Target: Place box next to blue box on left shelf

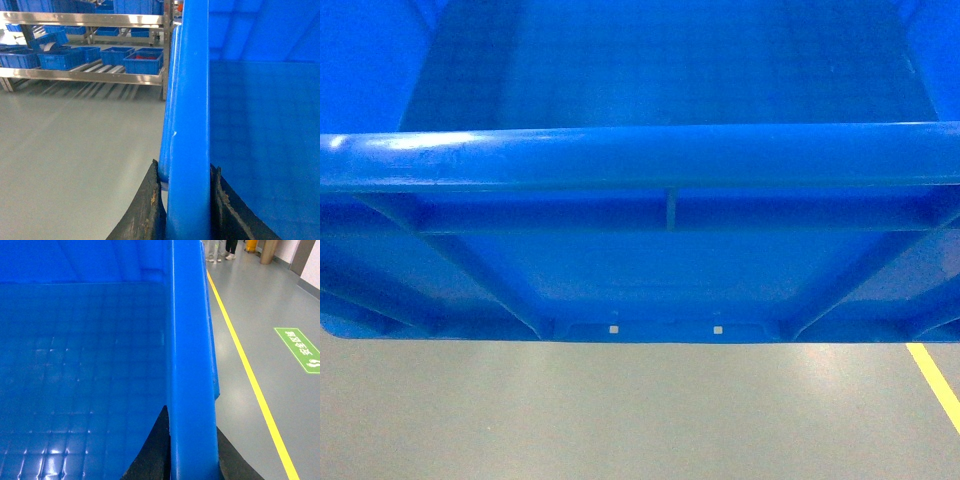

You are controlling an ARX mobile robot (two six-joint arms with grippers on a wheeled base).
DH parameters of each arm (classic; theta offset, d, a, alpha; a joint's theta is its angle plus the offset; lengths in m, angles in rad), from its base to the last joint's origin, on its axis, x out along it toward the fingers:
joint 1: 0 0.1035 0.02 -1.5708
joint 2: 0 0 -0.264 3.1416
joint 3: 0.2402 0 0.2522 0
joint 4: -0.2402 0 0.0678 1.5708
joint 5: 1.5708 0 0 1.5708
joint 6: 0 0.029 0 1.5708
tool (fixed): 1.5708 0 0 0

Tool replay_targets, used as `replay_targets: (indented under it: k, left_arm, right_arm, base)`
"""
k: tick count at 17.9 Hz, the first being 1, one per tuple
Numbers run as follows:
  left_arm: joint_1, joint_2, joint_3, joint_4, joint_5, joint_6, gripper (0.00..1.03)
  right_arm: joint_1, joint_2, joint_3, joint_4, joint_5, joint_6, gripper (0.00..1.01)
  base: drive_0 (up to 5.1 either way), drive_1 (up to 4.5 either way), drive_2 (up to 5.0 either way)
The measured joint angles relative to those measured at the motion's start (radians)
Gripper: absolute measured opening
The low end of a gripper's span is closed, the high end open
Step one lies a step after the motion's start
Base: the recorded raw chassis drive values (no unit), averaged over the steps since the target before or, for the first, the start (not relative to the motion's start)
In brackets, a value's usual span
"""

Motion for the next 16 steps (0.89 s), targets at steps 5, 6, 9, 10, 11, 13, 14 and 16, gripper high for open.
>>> replay_targets:
  k: [5, 6, 9, 10, 11, 13, 14, 16]
  left_arm:
    - [0.0, 0.0, 0.0, 0.002, 0.0, 0.0, 0.17]
    - [0.0, 0.0, 0.0, 0.001, 0.0, 0.0, 0.17]
    - [0.0, 0.0, 0.0, 0.002, 0.0, 0.0, 0.17]
    - [0.0, 0.001, 0.0, 0.0, 0.0, 0.0, 0.17]
    - [0.0, 0.001, 0.0, 0.0, -0.001, 0.0, 0.17]
    - [0.0, 0.001, 0.0, 0.001, 0.0, 0.0, 0.17]
    - [0.0, 0.001, 0.0, 0.001, 0.0, 0.0, 0.17]
    - [0.0, 0.001, 0.0, 0.003, -0.001, 0.0, 0.17]
  right_arm:
    - [0.0, 0.001, 0.0, 0.002, 0.0, 0.0, 0.08]
    - [0.0, 0.001, 0.0, 0.0, 0.0, 0.0, 0.08]
    - [0.0, 0.0, 0.0, 0.002, 0.0, 0.0, 0.08]
    - [0.0, 0.002, 0.0, -0.001, 0.0, 0.0, 0.08]
    - [0.0, 0.0, 0.0, -0.002, 0.0, 0.0, 0.08]
    - [0.0, 0.0, 0.0, 0.001, 0.0, 0.0, 0.08]
    - [0.0, 0.001, 0.0, 0.001, -0.001, 0.0, 0.08]
    - [0.0, 0.0, 0.0, 0.002, 0.0, 0.0, 0.08]
  base:
    - [0.0, 4.02, -4.1]
    - [-0.1, 3.99, -4.1]
    - [-0.1, 3.99, -4.1]
    - [-0.1, 3.97, -4.2]
    - [-0.1, 3.98, -4.1]
    - [-0.1, 4.0, -4.1]
    - [-0.1, 3.93, -4.2]
    - [-0.1, 3.96, -4.2]
